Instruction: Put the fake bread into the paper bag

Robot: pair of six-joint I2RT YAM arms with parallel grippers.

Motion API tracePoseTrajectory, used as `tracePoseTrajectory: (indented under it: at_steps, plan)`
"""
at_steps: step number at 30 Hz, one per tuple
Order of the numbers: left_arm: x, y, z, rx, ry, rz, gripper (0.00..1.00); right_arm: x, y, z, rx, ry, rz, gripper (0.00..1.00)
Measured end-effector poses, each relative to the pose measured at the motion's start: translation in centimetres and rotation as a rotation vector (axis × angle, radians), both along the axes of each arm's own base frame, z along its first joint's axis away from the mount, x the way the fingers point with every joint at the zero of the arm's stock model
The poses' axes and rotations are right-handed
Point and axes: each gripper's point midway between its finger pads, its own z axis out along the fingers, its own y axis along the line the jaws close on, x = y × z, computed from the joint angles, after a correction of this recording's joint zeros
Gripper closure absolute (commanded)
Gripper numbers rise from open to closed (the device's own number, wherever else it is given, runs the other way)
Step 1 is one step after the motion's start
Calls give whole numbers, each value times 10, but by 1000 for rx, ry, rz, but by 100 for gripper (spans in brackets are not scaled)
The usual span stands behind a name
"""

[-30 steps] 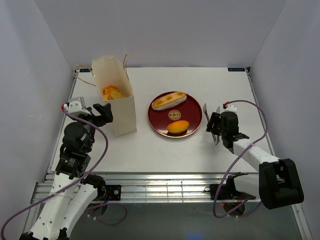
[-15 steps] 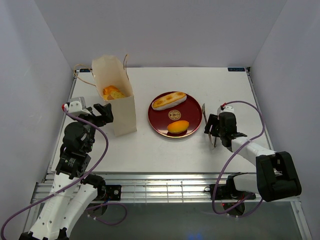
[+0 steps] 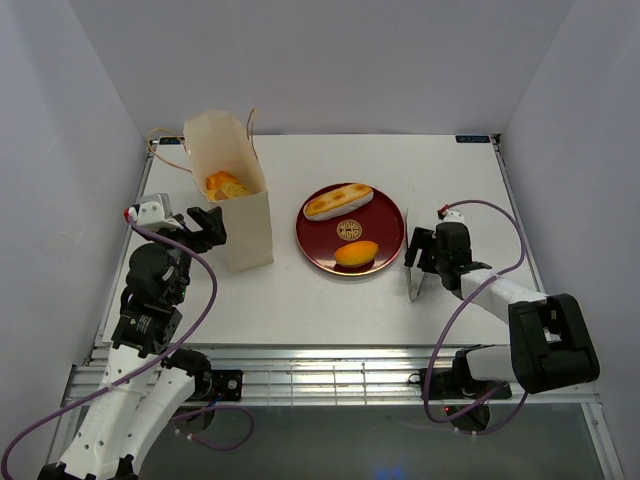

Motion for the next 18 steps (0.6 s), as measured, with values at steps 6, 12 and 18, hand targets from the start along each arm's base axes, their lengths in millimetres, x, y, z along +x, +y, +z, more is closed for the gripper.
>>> tracePoseTrajectory:
  at_steps: [6,12,18]
  plan:
    - [0,1,0,1,0,3,2,4,3,32,24,-57,4,6]
    - [0,1,0,3,-1,3,2,16,9,95,52,-169,31,9]
    - [-1,1,1,1,-8,3,2,37,20,181,83,-323,75,10]
